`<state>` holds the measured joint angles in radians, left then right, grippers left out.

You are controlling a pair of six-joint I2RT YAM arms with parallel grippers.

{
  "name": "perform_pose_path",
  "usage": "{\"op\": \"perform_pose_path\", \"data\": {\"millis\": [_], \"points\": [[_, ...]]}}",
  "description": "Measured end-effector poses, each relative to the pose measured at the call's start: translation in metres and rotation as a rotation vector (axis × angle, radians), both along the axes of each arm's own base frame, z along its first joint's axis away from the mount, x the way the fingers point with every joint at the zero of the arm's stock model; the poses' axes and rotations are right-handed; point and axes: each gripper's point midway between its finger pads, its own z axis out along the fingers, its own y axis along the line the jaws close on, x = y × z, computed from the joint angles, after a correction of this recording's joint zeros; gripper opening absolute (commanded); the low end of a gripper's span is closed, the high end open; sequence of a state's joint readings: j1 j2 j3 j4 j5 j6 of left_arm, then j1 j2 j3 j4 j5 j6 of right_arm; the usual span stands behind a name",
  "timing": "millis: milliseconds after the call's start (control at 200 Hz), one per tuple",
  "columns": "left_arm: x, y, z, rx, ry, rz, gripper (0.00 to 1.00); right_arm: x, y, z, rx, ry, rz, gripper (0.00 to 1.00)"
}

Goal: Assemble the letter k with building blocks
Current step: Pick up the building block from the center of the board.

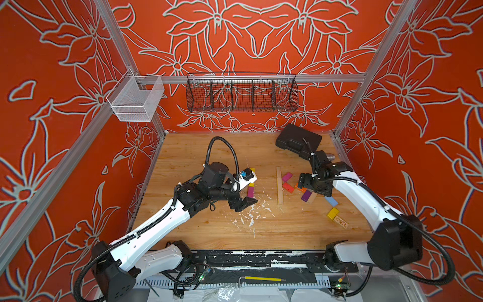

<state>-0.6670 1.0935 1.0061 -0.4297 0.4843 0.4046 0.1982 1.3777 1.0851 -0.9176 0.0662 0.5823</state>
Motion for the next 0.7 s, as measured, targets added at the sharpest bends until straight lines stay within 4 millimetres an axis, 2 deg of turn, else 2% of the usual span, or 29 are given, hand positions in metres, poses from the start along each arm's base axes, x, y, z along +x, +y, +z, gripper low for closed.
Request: {"op": "perform_pose_path", "data": {"millis": [130, 300, 505, 701], "points": [[0.007, -0.012, -0.003, 0.039, -0.076, -0.097, 0.85, 0.006, -0.016, -0.013, 0.018, 0.012, -0.083, 0.78], [0.007, -0.021, -0.012, 0.031, -0.063, -0.148, 0.91, 0.006, -0.032, -0.044, 0.041, 0.079, -0.156, 0.65], [-0.005, -0.026, -0.011, -0.028, -0.041, -0.205, 0.95, 0.008, -0.042, -0.073, 0.093, 0.122, -0.205, 0.54], [-0.007, -0.027, -0.011, -0.033, -0.036, -0.211, 0.97, 0.013, -0.049, -0.085, 0.115, 0.124, -0.239, 0.45]]}}
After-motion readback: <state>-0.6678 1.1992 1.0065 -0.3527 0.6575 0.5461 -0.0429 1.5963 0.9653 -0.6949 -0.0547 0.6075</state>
